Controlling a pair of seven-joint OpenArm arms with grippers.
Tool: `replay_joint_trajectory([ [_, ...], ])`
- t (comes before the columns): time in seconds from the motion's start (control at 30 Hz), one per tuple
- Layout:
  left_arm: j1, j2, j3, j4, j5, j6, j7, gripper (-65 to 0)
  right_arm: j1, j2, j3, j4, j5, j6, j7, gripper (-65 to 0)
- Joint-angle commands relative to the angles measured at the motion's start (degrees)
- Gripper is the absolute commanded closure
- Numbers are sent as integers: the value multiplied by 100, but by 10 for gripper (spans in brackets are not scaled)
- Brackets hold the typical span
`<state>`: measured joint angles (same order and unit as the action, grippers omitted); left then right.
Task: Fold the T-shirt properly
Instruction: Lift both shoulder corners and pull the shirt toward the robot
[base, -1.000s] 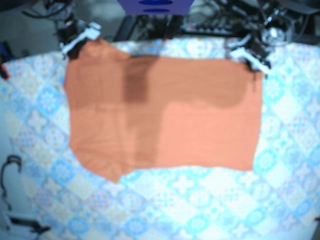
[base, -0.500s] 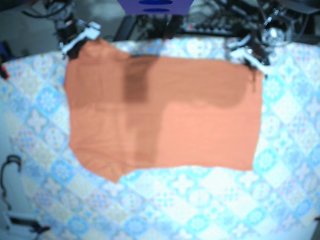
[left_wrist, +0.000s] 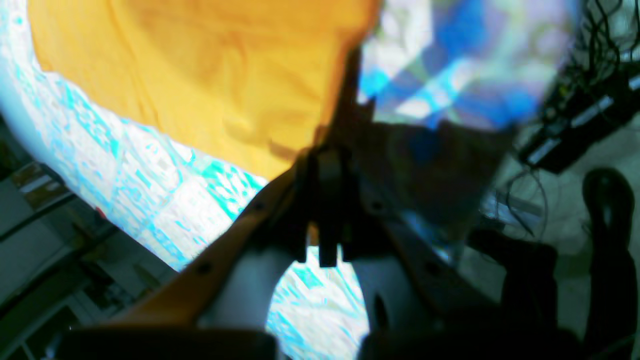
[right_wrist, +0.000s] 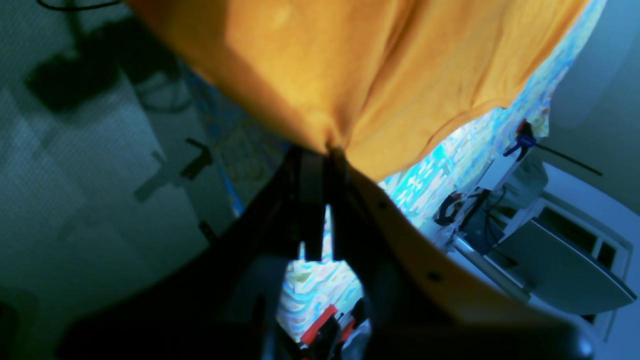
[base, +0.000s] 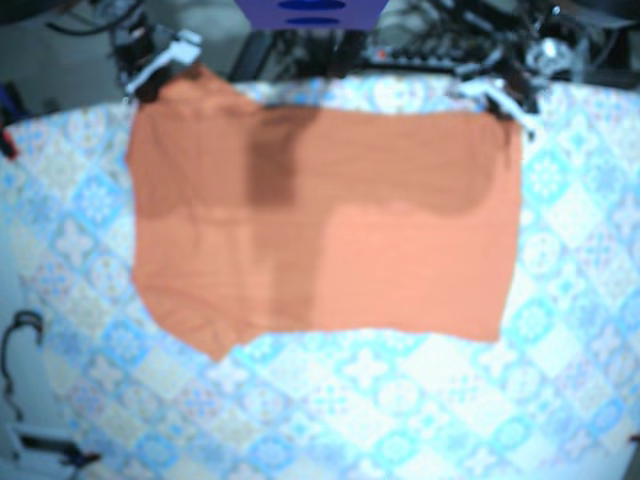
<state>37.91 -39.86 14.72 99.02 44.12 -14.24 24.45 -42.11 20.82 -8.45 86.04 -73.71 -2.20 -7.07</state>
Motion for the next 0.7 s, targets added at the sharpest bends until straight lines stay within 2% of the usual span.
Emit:
replay_joint_trajectory([
  [0.0,125,-72,-114,177,32,75,39,0,-84,59,58,86,0,-92,-18,0],
  [0.3,1005,-133,-676,722,32,57,30,0,-137,366,40,209,35,-101,-18,0],
  [0.67,1470,-186,-694,731,32,75,30,0,-427,560,67,376,35,-110,-9,0],
])
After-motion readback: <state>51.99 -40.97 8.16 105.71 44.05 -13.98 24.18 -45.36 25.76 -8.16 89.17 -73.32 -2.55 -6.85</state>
